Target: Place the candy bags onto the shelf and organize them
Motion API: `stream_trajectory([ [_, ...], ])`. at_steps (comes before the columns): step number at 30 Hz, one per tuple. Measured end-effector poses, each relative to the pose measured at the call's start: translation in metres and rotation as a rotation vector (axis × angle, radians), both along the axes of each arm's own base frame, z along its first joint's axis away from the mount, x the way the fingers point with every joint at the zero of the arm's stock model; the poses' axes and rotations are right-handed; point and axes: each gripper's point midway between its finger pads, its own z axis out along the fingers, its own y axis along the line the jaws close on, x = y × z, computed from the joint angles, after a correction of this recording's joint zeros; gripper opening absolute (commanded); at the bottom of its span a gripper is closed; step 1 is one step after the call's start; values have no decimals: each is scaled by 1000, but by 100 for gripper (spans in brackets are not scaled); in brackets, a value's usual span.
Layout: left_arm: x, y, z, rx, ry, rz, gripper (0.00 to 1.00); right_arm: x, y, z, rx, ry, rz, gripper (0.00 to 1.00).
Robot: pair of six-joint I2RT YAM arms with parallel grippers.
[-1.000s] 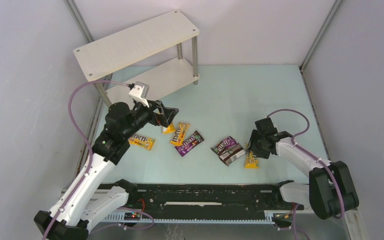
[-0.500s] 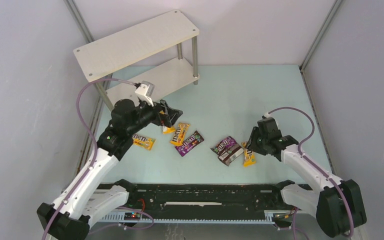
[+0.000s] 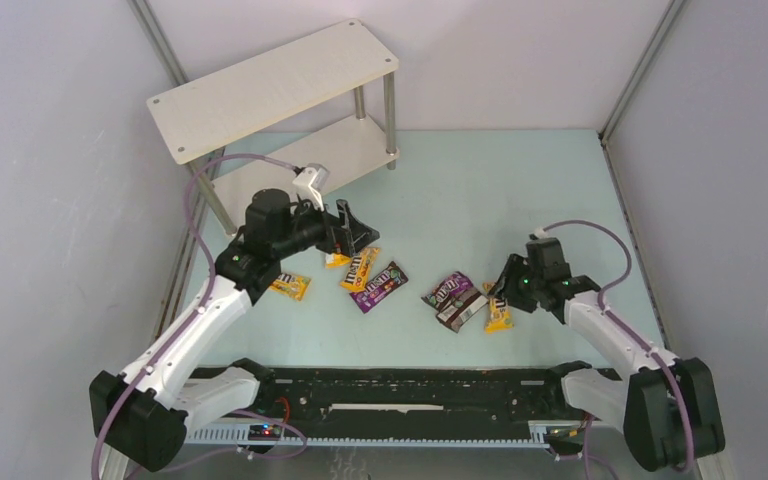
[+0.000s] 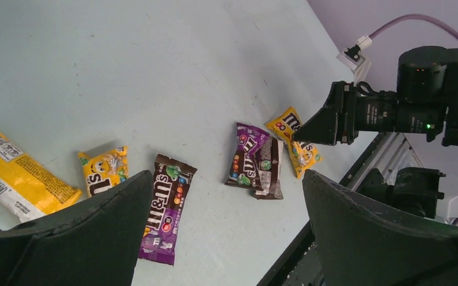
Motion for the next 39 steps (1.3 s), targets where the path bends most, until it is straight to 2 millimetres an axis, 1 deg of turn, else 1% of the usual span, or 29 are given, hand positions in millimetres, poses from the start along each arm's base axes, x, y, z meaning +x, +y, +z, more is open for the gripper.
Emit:
stream_trajectory([
  [5,-1,-1,3,-5,-4,-8,100,-5,-22,-16,155,26,-115,57],
  [7,-2,-2,3,-6,-3,-12,100,-9,-26,-20,207,41,-142,57],
  [11,-2,-2,3,-8,-2,-18,100,-8,-29,-19,302,31,-168,58],
  [14,-3,-2,4,-10,-4,-19,100,-6,-36,-18,379,1,-209,64],
  [16,-3,-2,5,-10,-5,-20,100,-7,-37,-17,431,-17,-222,66],
  [18,-3,-2,5,-11,-5,-20,100,-8,-37,-16,473,-27,-224,67],
  [19,-3,-2,5,-11,-5,-20,100,-8,-37,-14,489,-34,-224,65],
  [21,-3,-2,5,-11,-5,-20,100,-6,-38,-11,519,-52,-226,57],
  [23,-3,-2,5,-11,-5,-20,100,-5,-42,-11,541,-65,-249,55],
  [25,-3,-2,5,-11,-5,-20,100,-6,-46,-12,551,-70,-274,51],
  [28,-3,-2,5,-11,-5,-20,100,-5,-47,-13,566,-71,-281,50],
  [32,-4,-3,5,-12,-5,-24,100,-7,-38,-19,602,-21,-253,49],
  [36,-4,-3,5,-12,-4,-24,100,-7,-27,-24,669,22,-219,41],
  [39,-4,-3,5,-12,-4,-24,100,-4,-25,-21,692,13,-208,35],
])
